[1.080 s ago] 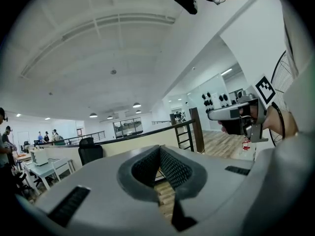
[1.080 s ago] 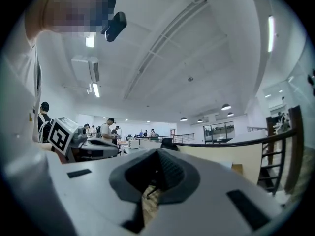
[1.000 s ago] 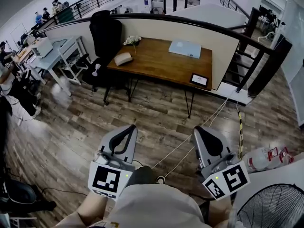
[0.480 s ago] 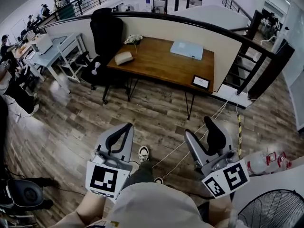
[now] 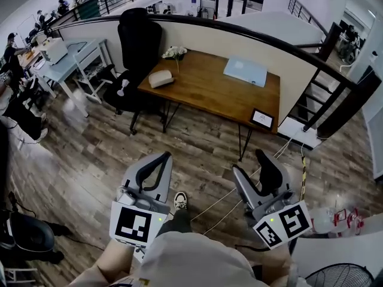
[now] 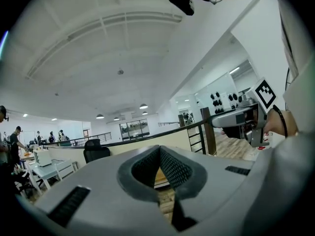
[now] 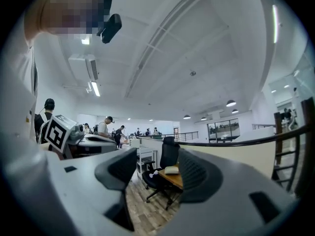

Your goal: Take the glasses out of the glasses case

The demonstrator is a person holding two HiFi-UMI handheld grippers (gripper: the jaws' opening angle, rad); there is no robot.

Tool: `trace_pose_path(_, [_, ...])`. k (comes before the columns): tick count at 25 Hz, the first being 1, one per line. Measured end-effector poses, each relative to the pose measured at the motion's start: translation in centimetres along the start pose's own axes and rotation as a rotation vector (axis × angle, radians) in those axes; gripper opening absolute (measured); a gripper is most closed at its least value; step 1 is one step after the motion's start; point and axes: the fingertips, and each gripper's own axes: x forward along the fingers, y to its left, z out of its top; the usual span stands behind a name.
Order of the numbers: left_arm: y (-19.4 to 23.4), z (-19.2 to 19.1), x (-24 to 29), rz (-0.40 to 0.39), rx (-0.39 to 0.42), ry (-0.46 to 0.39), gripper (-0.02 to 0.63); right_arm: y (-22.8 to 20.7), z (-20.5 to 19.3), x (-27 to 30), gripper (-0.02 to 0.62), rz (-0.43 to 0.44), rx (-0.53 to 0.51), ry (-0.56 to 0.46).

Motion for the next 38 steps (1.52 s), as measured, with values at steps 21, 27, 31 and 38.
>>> trace_pose_path(21, [23.6, -4.8, 16.3, 0.073, -0.060, 0.051, 0.003, -4.2, 0.0, 29.7, 0.273, 0.085, -0.021, 0.069])
trace_pose_path(27, [26.9, -6.2, 18.2, 0.103, -0.057, 0.068, 0.003, -4.3, -1.3, 34.4, 0.273, 0.136, -0.016, 0.097])
trace_pose_path(31, [29.0, -7.8, 19.8, 0.134, -0.080, 0.094, 0.003, -5.3, -2.1, 37.9, 0.273, 0.163, -0.012, 0.106])
trace_pose_path(38, [33.1, -9.2, 24.8, 0.192, -0.072, 0.129, 0.003, -8.2, -3.0, 45.5, 0.273, 0.236, -0.004, 0.113])
